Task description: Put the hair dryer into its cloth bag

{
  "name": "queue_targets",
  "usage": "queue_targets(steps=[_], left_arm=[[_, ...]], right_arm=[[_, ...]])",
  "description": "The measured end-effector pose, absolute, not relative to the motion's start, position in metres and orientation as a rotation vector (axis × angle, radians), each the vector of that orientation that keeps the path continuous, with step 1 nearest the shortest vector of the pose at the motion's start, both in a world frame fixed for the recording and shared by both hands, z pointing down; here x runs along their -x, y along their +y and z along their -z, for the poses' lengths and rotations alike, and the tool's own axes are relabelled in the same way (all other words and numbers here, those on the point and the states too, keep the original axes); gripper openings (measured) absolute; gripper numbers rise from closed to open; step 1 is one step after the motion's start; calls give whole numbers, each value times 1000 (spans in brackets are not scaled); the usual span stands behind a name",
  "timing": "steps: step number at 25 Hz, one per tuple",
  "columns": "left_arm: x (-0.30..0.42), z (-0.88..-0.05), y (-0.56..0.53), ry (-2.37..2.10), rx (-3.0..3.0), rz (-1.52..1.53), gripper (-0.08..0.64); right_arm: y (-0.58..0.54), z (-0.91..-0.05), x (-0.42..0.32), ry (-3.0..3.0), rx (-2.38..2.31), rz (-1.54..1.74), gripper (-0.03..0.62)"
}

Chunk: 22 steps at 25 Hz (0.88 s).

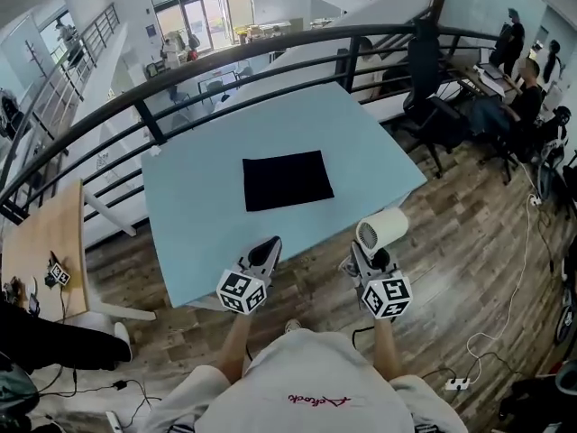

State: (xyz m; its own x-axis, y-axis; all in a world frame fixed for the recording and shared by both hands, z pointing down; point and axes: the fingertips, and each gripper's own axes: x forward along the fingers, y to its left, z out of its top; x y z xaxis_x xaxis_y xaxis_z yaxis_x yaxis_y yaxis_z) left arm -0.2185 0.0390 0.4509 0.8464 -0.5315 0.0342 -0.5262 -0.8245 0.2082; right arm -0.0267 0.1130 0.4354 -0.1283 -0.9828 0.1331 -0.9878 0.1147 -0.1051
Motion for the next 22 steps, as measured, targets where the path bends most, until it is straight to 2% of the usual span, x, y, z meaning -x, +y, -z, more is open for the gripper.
queue_targets(steps=[12, 22], left_arm=[[162, -487, -21, -736, -2804, -50, 8], [76, -504, -111, -852, -2758, -101, 8]], right_arm=[[59, -475, -17, -2276, -2080, -346, 181], [-44, -480, -103, -2370, -1964, -313, 181]])
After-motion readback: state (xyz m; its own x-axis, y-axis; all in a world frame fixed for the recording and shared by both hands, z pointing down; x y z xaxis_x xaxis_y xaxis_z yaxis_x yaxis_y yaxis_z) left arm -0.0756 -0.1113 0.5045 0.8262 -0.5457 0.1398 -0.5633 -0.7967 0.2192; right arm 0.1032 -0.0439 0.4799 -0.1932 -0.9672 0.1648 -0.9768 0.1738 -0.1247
